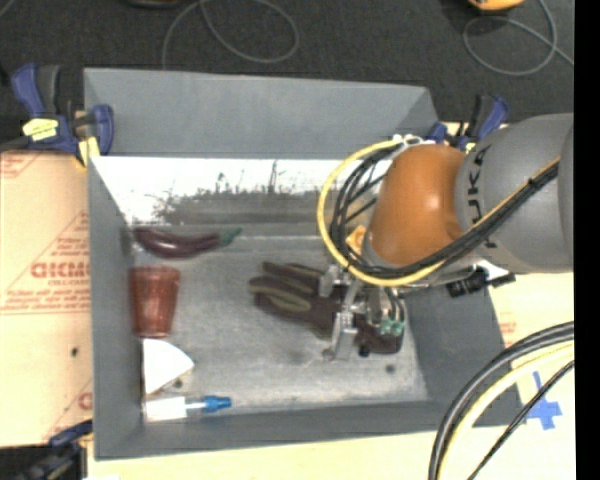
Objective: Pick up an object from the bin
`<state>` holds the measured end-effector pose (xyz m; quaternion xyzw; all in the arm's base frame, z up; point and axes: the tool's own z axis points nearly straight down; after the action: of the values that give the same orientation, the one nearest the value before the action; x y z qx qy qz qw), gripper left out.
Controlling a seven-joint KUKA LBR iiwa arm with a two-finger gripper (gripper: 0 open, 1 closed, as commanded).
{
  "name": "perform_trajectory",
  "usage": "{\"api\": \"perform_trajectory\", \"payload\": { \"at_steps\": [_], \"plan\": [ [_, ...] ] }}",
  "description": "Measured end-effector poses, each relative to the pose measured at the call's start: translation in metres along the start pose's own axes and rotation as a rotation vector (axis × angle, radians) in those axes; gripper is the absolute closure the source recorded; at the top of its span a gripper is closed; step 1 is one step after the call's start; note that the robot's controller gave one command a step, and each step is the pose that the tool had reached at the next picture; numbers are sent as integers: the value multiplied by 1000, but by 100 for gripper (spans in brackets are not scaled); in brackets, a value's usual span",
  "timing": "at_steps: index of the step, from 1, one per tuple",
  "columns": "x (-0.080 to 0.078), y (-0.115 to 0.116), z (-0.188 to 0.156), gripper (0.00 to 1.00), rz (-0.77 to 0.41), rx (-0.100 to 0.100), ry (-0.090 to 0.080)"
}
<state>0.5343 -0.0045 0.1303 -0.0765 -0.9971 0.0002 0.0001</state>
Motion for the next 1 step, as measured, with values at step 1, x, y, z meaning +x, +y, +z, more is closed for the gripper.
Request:
{"api": "perform_trajectory", "payload": {
  "at_steps": [1],
  "plan": [
    [-24,-4,8,0,-217,0,-6]
  ]
}}
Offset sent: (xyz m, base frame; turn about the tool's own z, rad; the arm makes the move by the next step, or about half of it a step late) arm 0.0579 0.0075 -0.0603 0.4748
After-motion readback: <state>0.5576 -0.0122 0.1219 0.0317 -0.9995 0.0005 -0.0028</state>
